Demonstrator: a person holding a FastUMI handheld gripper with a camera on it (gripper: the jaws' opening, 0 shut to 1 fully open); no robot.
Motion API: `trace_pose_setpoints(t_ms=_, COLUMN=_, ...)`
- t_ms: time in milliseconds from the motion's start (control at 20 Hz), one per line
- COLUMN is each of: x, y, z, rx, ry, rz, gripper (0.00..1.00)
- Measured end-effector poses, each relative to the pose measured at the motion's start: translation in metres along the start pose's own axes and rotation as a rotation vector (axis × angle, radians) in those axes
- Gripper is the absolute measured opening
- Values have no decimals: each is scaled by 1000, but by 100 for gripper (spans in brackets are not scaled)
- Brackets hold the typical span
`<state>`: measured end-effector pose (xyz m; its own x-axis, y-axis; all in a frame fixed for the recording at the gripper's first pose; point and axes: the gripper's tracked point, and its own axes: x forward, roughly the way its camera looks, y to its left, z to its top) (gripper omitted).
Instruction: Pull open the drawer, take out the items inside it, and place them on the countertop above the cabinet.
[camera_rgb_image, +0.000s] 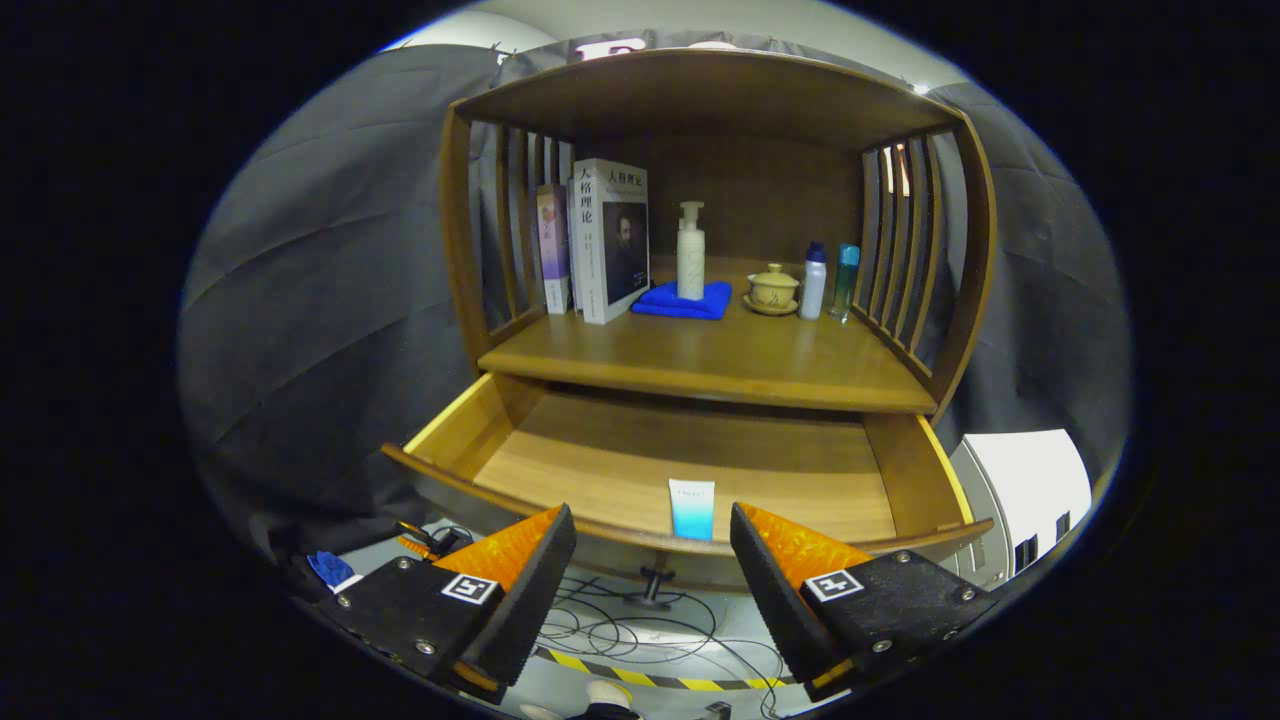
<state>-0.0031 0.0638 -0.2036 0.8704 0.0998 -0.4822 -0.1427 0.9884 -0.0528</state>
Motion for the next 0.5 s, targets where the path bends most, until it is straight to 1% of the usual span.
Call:
trace_pose_setpoints(t_ms=150, x=23, y=-6, z=13, rx=4, ry=34, rz=-7, gripper=96)
trace_pose_setpoints(t_ms=350, x=59, y=-8, z=4, rx=41, ry=154, rz=20, gripper=96)
trace_pose_setpoints(t_ms=500, x=83, y=-15, z=1, rx=25, ry=202, rz=8, gripper=96)
